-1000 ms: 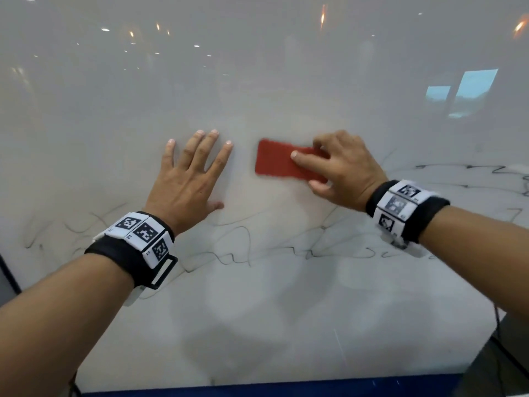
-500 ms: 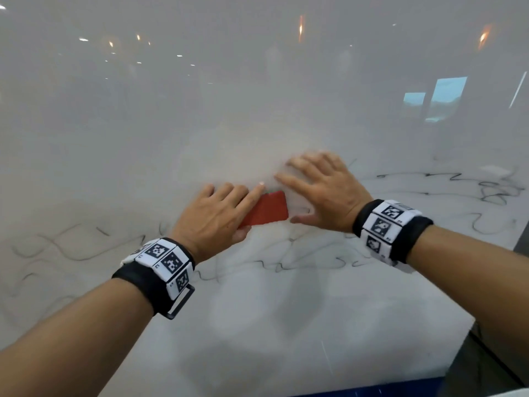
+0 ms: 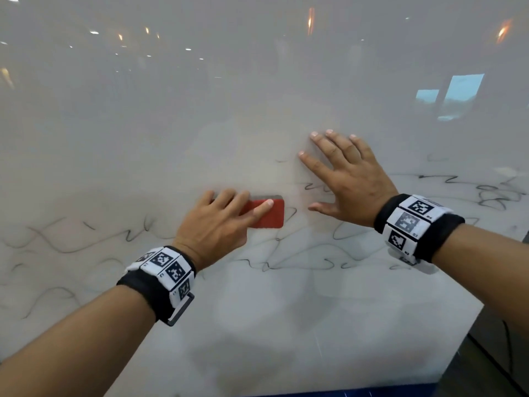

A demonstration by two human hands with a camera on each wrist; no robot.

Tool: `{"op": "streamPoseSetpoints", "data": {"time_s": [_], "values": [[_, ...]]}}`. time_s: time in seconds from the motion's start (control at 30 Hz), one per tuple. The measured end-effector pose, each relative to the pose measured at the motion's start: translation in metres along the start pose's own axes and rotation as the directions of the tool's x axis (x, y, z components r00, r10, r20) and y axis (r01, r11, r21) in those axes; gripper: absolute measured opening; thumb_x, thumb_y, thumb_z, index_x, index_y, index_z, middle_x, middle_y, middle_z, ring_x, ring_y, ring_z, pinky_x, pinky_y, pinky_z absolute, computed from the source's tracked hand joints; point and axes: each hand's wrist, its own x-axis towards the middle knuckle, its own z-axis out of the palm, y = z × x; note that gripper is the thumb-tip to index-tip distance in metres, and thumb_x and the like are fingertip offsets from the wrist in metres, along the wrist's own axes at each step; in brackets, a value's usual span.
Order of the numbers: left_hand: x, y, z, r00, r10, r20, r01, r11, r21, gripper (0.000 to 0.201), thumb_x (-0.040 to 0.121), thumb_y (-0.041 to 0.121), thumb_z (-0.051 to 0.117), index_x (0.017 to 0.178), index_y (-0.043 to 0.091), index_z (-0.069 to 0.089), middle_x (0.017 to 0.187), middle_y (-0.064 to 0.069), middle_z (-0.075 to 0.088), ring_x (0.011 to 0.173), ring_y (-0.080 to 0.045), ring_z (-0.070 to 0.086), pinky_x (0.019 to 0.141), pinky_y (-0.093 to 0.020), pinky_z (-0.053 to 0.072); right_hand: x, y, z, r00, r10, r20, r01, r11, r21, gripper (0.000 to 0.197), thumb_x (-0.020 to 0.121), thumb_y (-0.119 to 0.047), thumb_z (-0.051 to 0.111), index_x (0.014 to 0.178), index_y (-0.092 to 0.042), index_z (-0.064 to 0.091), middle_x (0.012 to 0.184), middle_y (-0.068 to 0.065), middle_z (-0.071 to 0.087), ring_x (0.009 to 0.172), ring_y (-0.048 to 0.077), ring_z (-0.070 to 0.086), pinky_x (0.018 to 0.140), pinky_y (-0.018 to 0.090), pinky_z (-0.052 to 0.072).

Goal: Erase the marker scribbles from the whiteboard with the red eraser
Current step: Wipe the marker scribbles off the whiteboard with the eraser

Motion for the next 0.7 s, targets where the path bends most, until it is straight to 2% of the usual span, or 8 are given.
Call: {"op": "streamPoseSetpoints", "data": {"time_s": [0.07, 0.13, 0.2, 0.37, 0.43, 0.53, 0.57, 0.7], "values": [[0.007, -0.004, -0.002, 0.988, -0.153, -0.015, 0.153, 0.988, -0.023, 0.066, 0.077, 0.024, 0.06, 0.142, 0.028, 0.051, 0.107, -0.01, 0.059, 0.087, -0.031, 0.053, 0.067, -0.041, 0.043, 0.0, 0.004, 0.001, 1.0, -0.004, -0.01, 0.004, 1.0, -0.005, 0.099, 0.07, -0.065, 0.073, 0.15, -0.019, 0.037, 0.158, 0.016, 0.028, 0.143, 0.037, 0.029, 0.113, 0.057, 0.028], [0.018, -0.007, -0.008, 0.924, -0.381, -0.027, 0.379, 0.923, -0.063, 0.067, 0.078, 0.03, 0.06, 0.144, 0.027, 0.048, 0.111, -0.011, 0.057, 0.092, -0.032, 0.049, 0.069, -0.043, 0.042, 0.0, 0.007, 0.003, 1.0, -0.007, -0.017, 0.007, 1.0, -0.006, 0.1, 0.07, -0.064, 0.073, 0.151, -0.019, 0.035, 0.159, 0.015, 0.028, 0.144, 0.035, 0.029, 0.113, 0.057, 0.028], [0.026, -0.005, -0.009, 0.89, -0.454, -0.034, 0.451, 0.89, -0.067, 0.067, 0.079, 0.031, 0.058, 0.145, 0.028, 0.048, 0.112, -0.011, 0.056, 0.094, -0.032, 0.047, 0.071, -0.043, 0.04, -0.002, 0.008, 0.005, 1.0, -0.006, -0.004, 0.006, 1.0, -0.011, 0.102, 0.071, -0.064, 0.073, 0.153, -0.018, 0.032, 0.16, 0.014, 0.025, 0.146, 0.035, 0.026, 0.114, 0.056, 0.027], [0.026, -0.001, 0.004, 0.997, 0.007, -0.077, -0.008, 1.0, -0.018, 0.06, 0.079, 0.023, 0.056, 0.139, 0.028, 0.054, 0.109, -0.009, 0.061, 0.087, -0.031, 0.056, 0.071, -0.043, 0.042, -0.004, 0.007, 0.009, 1.0, 0.002, 0.017, -0.001, 0.999, -0.037, 0.105, 0.071, -0.063, 0.073, 0.155, -0.018, 0.028, 0.161, 0.014, 0.021, 0.147, 0.035, 0.023, 0.116, 0.055, 0.024], [0.032, -0.01, 0.003, 0.995, -0.034, -0.096, 0.034, 0.999, 0.001, 0.059, 0.08, 0.026, 0.057, 0.139, 0.028, 0.053, 0.11, -0.009, 0.062, 0.089, -0.031, 0.055, 0.071, -0.043, 0.042, -0.004, 0.006, 0.009, 1.0, 0.005, 0.012, -0.005, 0.999, -0.032, 0.104, 0.071, -0.061, 0.073, 0.154, -0.018, 0.029, 0.161, 0.014, 0.022, 0.147, 0.035, 0.023, 0.115, 0.055, 0.025], [0.046, -0.015, -0.003, 0.914, -0.381, -0.138, 0.373, 0.924, -0.077, 0.063, 0.079, 0.032, 0.058, 0.142, 0.029, 0.051, 0.114, -0.009, 0.059, 0.096, -0.031, 0.046, 0.075, -0.043, 0.036, -0.004, 0.007, 0.01, 1.0, 0.007, 0.022, -0.007, 0.999, -0.035, 0.102, 0.072, -0.061, 0.073, 0.154, -0.019, 0.029, 0.161, 0.014, 0.022, 0.147, 0.034, 0.024, 0.115, 0.055, 0.026], [0.048, -0.012, -0.004, 0.9, -0.415, -0.137, 0.404, 0.909, -0.102, 0.064, 0.079, 0.032, 0.058, 0.142, 0.029, 0.051, 0.114, -0.01, 0.058, 0.096, -0.031, 0.047, 0.075, -0.044, 0.035, -0.005, 0.007, 0.009, 1.0, 0.014, 0.025, -0.013, 0.999, -0.034, 0.101, 0.073, -0.061, 0.072, 0.154, -0.019, 0.029, 0.161, 0.014, 0.022, 0.147, 0.034, 0.024, 0.115, 0.054, 0.026], [0.041, 0.006, 0.012, 0.991, 0.0, -0.132, -0.009, 0.998, -0.067, 0.057, 0.079, 0.019, 0.056, 0.136, 0.026, 0.057, 0.108, -0.008, 0.063, 0.087, -0.031, 0.056, 0.07, -0.042, 0.043, -0.004, 0.007, 0.008, 0.999, 0.017, 0.029, -0.016, 0.999, -0.029, 0.1, 0.074, -0.06, 0.072, 0.154, -0.019, 0.029, 0.161, 0.013, 0.022, 0.147, 0.034, 0.025, 0.115, 0.054, 0.026]]}}
